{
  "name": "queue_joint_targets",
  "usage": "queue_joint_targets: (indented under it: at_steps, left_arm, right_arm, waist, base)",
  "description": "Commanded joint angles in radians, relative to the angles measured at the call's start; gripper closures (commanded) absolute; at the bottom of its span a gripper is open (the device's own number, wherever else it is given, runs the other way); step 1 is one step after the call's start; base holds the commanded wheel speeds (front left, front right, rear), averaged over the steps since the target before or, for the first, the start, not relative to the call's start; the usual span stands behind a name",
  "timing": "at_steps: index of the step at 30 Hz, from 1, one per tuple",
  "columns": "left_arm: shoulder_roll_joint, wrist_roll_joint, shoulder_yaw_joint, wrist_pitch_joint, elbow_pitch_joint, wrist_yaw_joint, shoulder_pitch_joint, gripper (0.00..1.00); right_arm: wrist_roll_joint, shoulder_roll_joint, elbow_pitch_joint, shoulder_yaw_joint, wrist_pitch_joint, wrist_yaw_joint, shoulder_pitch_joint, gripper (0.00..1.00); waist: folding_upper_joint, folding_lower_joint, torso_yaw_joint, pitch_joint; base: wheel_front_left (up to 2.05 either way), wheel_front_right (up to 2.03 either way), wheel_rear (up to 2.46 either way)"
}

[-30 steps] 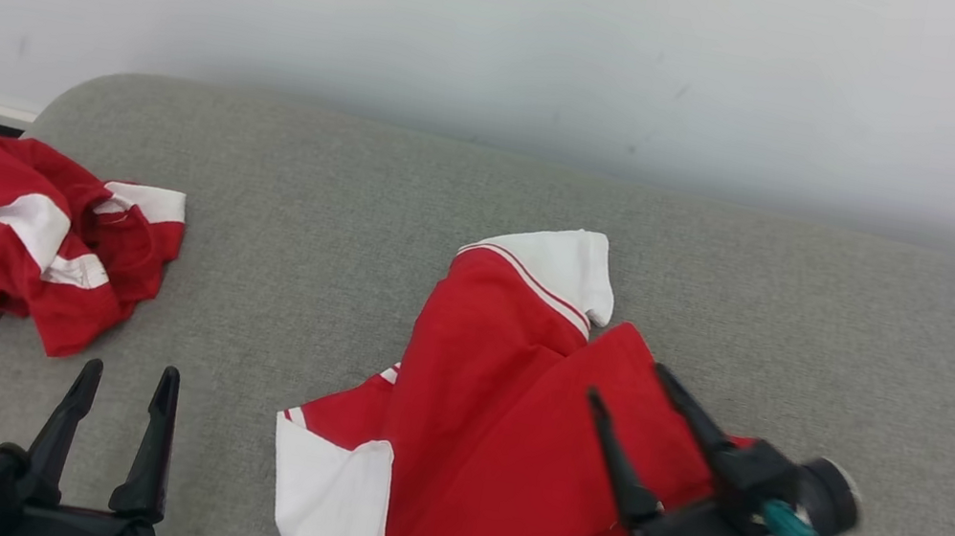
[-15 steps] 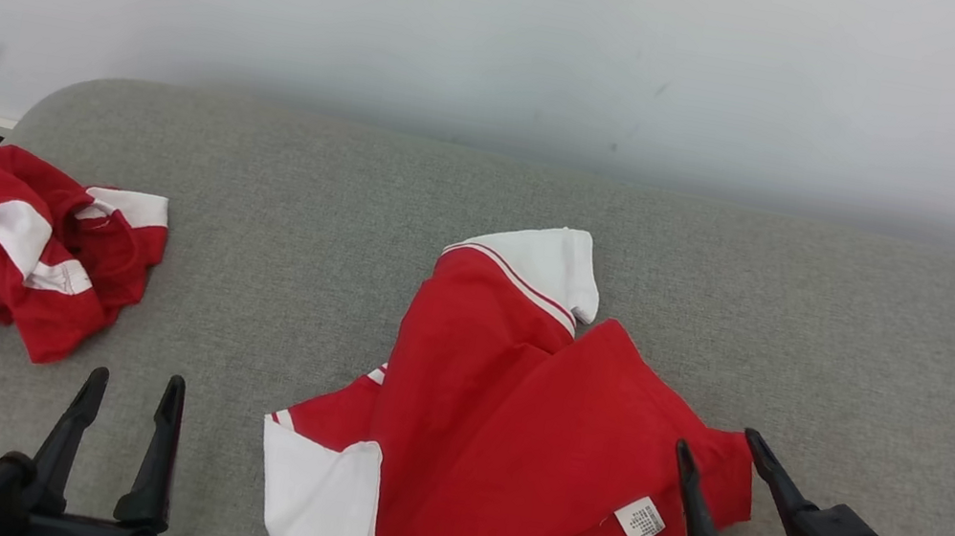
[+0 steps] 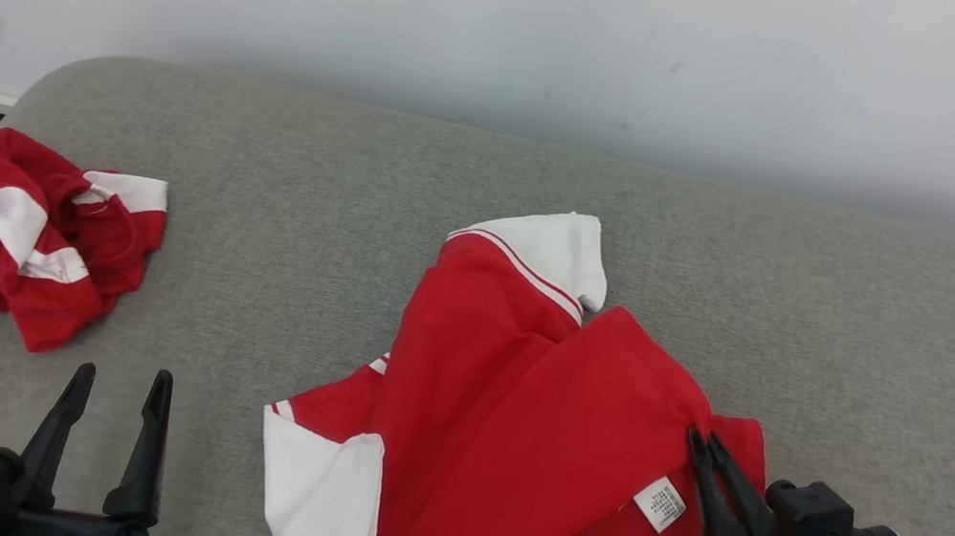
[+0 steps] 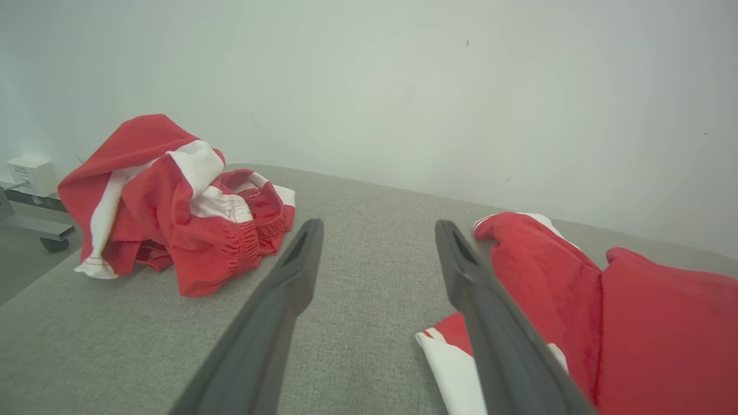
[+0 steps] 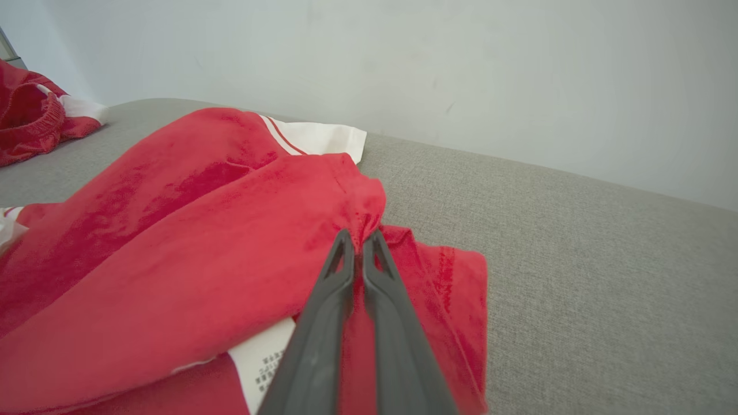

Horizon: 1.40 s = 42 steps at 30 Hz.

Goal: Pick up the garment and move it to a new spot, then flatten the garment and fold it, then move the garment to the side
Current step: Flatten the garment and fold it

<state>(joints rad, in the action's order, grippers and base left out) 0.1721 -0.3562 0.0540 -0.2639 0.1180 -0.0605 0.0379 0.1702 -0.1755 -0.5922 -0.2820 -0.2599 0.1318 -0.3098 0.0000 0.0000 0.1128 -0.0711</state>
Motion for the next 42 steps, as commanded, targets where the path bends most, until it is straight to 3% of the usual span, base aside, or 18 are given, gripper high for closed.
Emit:
queue_joint_targets:
  at_steps: [1,5,13,19,20,21,22,23,34,42]
  left_arm:
    - [0.001,0.002,-0.004,-0.001,0.001,0.002,-0.001,0.0]
    - [-0.006,0.001,-0.005,-0.001,0.004,0.001,-0.002,0.0]
    - [-0.023,0.007,-0.014,-0.001,0.0,-0.008,0.012,0.0]
    - [-0.026,0.015,-0.026,-0.001,0.011,-0.018,0.029,0.0]
    - [-0.026,0.016,-0.027,-0.001,0.012,-0.021,0.033,0.0]
    - [-0.027,0.017,-0.028,-0.001,0.013,-0.025,0.035,0.0]
    - [-0.026,0.017,-0.028,-0.001,0.013,-0.027,0.037,0.0]
    - [-0.026,0.019,-0.03,-0.001,0.013,-0.027,0.036,0.0]
    - [-0.021,0.034,-0.05,-0.001,0.012,-0.035,0.023,0.0]
    - [-0.029,0.04,-0.046,-0.001,0.011,-0.036,0.016,0.0]
  right_arm:
    - [0.002,-0.005,0.012,0.0,-0.005,-0.002,-0.009,1.0]
    - [0.008,-0.02,0.102,0.034,-0.006,-0.002,0.023,1.0]
    - [0.011,-0.025,0.346,0.194,0.008,-0.002,0.242,1.0]
    - [0.028,0.005,0.412,0.263,0.054,-0.002,0.378,0.98]
    - [0.025,0.011,0.42,0.268,0.051,-0.002,0.391,0.69]
    - [0.03,0.02,0.426,0.274,0.049,-0.002,0.401,0.57]
    - [0.028,0.025,0.432,0.278,0.048,-0.002,0.41,0.13]
    - [0.023,0.032,0.438,0.28,0.045,-0.002,0.412,0.0]
    - [-0.054,0.043,0.554,0.239,0.0,-0.002,0.324,0.0]
    - [-0.081,0.065,0.541,0.189,-0.005,-0.002,0.273,0.0]
  waist:
    - [0.0,0.0,-0.015,-0.001]
    - [0.0,0.0,-0.049,-0.003]
    - [0.0,0.0,-0.113,-0.027]
    - [0.0,0.0,-0.134,-0.038]
    - [0.0,0.0,-0.134,-0.038]
    - [0.0,0.0,-0.133,-0.037]
    - [0.0,0.0,-0.133,-0.037]
    - [0.0,0.0,-0.133,-0.037]
    - [0.0,0.0,-0.11,-0.012]
    - [0.0,0.0,-0.083,-0.003]
  base:
    - [0.0,0.0,0.0]
    - [0.0,0.0,0.0]
    - [0.0,0.0,0.0]
    - [0.0,0.0,0.0]
    - [0.0,0.0,0.0]
    - [0.0,0.0,0.0]
    - [0.0,0.0,0.0]
    - [0.0,0.0,0.0]
    - [0.0,0.0,0.0]
    - [0.0,0.0,0.0]
